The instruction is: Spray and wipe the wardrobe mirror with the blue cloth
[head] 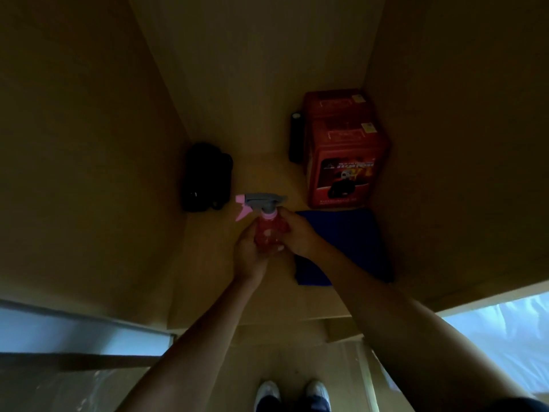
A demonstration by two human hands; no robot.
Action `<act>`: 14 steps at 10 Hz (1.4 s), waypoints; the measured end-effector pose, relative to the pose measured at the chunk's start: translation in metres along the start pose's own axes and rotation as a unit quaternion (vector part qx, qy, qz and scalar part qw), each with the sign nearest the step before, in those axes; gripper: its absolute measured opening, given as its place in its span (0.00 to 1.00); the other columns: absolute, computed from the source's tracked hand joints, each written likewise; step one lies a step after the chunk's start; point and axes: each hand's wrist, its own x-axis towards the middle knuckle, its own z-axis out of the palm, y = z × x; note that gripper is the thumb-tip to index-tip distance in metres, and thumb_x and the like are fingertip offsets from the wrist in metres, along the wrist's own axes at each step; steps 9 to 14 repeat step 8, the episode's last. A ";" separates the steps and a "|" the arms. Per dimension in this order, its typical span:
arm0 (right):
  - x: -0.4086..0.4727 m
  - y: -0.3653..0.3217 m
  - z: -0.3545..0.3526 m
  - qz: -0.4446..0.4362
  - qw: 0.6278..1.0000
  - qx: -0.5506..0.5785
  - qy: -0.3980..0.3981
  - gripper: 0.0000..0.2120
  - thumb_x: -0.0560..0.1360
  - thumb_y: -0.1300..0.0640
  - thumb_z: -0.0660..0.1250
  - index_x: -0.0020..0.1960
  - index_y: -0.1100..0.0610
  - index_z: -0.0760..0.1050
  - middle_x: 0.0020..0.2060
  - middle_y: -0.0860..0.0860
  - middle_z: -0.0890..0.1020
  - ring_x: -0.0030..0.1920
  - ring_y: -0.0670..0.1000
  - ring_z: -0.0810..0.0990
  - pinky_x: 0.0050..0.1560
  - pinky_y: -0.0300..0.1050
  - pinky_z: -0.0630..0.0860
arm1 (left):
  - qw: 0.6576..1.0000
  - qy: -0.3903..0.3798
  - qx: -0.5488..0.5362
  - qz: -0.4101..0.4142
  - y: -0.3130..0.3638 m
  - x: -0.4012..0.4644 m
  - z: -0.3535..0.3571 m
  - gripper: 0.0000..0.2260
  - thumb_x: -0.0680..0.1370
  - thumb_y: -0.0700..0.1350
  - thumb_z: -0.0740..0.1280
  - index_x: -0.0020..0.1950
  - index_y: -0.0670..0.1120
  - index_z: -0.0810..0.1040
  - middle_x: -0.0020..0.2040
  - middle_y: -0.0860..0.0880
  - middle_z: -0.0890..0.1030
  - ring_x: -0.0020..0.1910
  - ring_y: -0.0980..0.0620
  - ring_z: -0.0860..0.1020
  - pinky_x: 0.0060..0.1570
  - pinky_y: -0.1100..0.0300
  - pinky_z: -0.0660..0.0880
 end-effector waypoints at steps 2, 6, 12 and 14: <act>-0.001 0.002 -0.006 0.027 0.996 0.083 -0.009 0.20 0.81 0.67 0.59 0.72 0.68 0.63 0.67 0.66 0.71 0.68 0.64 0.71 0.62 0.40 0.71 | 1.000 0.013 -0.022 -0.018 0.011 -0.002 0.012 0.16 0.72 0.48 0.71 0.59 0.47 0.76 0.52 0.54 0.79 0.55 0.52 0.77 0.55 0.66 0.71; -0.064 0.011 0.011 0.028 0.991 0.073 0.112 0.30 0.76 0.64 0.68 0.75 0.57 0.62 0.72 0.54 0.68 0.72 0.54 0.66 0.66 0.40 0.63 | 0.997 0.008 0.080 0.000 0.020 -0.048 -0.027 0.29 0.76 0.39 0.70 0.75 0.43 0.63 0.69 0.48 0.71 0.68 0.50 0.69 0.65 0.61 0.67; -0.113 0.010 0.028 0.049 0.983 0.003 0.174 0.25 0.78 0.55 0.68 0.73 0.54 0.66 0.70 0.52 0.71 0.70 0.54 0.69 0.59 0.37 0.65 | 0.996 -0.024 0.086 0.006 0.029 -0.073 -0.061 0.31 0.77 0.42 0.69 0.77 0.46 0.59 0.73 0.46 0.68 0.71 0.48 0.68 0.67 0.49 0.69; -0.113 0.010 0.028 0.049 0.983 0.003 0.174 0.25 0.78 0.55 0.68 0.73 0.54 0.66 0.70 0.52 0.71 0.70 0.54 0.69 0.59 0.37 0.65 | 0.996 -0.024 0.086 0.006 0.029 -0.073 -0.061 0.31 0.77 0.42 0.69 0.77 0.46 0.59 0.73 0.46 0.68 0.71 0.48 0.68 0.67 0.49 0.69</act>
